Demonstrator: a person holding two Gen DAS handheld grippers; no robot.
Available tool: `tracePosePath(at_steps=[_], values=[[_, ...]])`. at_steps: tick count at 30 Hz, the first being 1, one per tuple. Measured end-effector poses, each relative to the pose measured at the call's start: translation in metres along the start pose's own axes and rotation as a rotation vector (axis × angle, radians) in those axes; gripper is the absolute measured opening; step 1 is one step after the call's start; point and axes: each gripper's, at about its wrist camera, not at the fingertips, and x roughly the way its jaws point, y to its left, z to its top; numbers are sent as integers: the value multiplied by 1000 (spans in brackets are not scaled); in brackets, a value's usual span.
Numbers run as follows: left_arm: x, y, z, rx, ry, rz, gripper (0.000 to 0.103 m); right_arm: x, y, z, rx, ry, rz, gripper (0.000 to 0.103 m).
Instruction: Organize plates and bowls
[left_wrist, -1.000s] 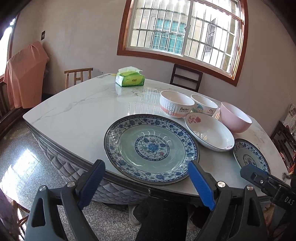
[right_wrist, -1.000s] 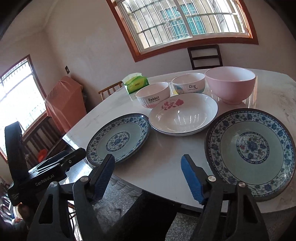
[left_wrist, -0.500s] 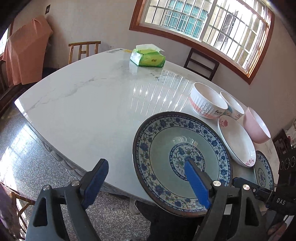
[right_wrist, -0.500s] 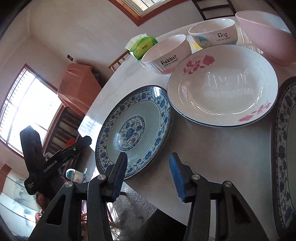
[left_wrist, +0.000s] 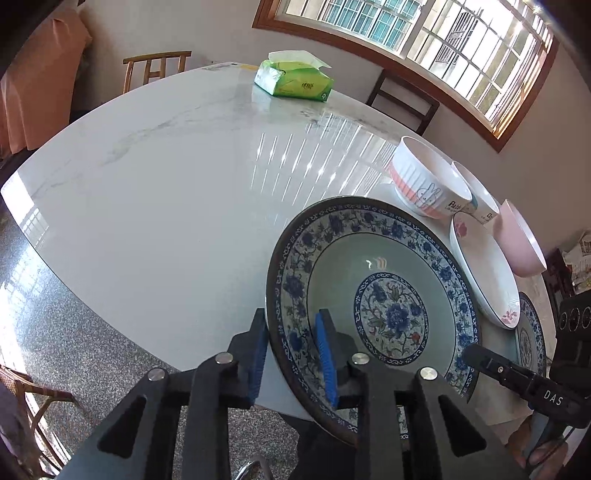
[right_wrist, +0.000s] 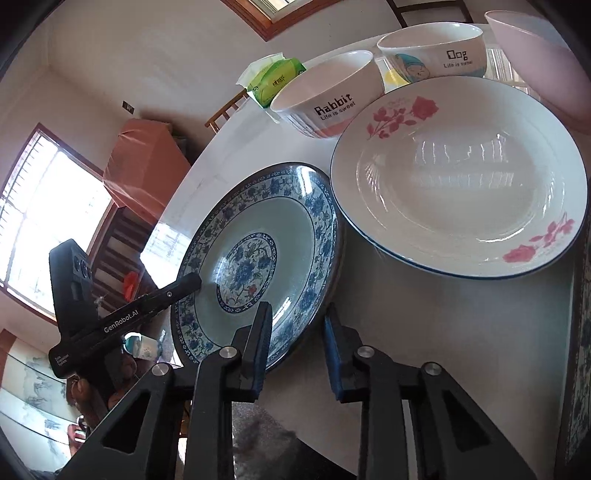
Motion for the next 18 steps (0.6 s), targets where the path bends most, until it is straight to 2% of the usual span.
tracePosePath(at_steps=[4, 18], values=[[0, 6, 3, -25, -5, -16, 23, 3, 2, 2, -20, -6, -8, 17], [-2, 37, 23, -101, -57, 45, 23, 17, 9, 10, -65, 9, 13, 17]])
